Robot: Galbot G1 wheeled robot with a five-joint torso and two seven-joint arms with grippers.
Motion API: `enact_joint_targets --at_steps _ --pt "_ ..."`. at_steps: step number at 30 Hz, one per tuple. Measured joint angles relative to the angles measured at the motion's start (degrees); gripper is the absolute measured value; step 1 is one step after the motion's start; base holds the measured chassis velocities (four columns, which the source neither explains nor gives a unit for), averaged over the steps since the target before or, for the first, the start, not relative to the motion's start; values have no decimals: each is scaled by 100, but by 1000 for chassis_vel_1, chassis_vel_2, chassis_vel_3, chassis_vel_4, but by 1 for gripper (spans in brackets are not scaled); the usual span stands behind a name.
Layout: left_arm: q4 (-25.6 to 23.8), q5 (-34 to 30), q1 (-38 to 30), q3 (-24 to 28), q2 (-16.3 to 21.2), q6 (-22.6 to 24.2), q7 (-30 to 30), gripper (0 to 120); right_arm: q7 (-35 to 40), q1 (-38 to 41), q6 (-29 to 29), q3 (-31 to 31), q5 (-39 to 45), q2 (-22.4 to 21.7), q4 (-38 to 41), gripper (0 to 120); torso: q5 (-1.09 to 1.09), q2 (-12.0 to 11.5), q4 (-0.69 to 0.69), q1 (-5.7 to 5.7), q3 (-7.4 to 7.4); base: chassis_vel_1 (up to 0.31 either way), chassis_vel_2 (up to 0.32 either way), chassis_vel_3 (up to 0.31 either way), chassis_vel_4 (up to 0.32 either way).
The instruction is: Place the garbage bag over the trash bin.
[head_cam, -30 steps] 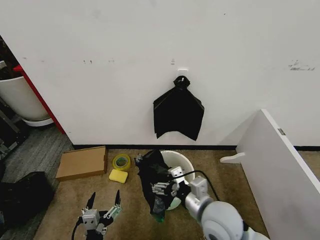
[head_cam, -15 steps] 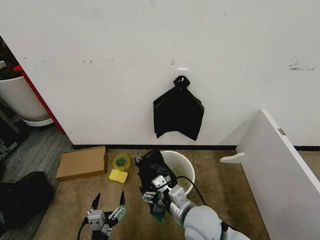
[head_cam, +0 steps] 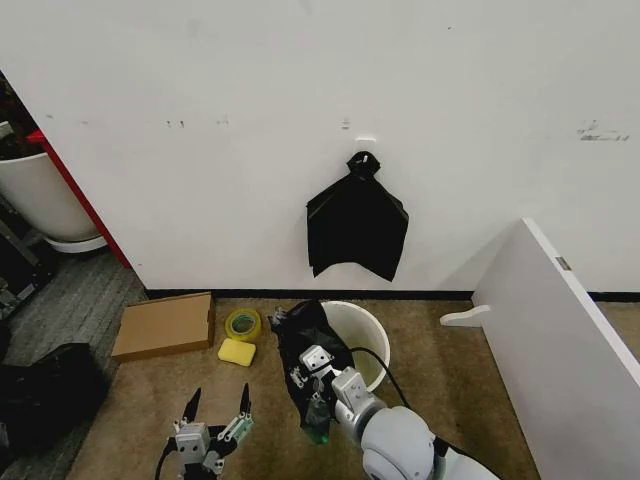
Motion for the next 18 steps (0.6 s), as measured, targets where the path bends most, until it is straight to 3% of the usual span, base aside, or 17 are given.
enact_joint_targets --at_steps 3,11,18 --pt "-50 -38 -79 172 60 179 4 97 92 -117 53 141 100 -23 72 0 0 0 0 0 0 0 0 0 0" --pt "-56 -48 -779 378 146 786 17 98 155 -297 82 472 341 -78 236 0 0 0 -1 0 0 0 0 0 0" --pt "103 -415 -1436 509 222 1408 -90 99 211 -367 83 596 421 -95 297 0 0 0 -1 0 0 0 0 0 0"
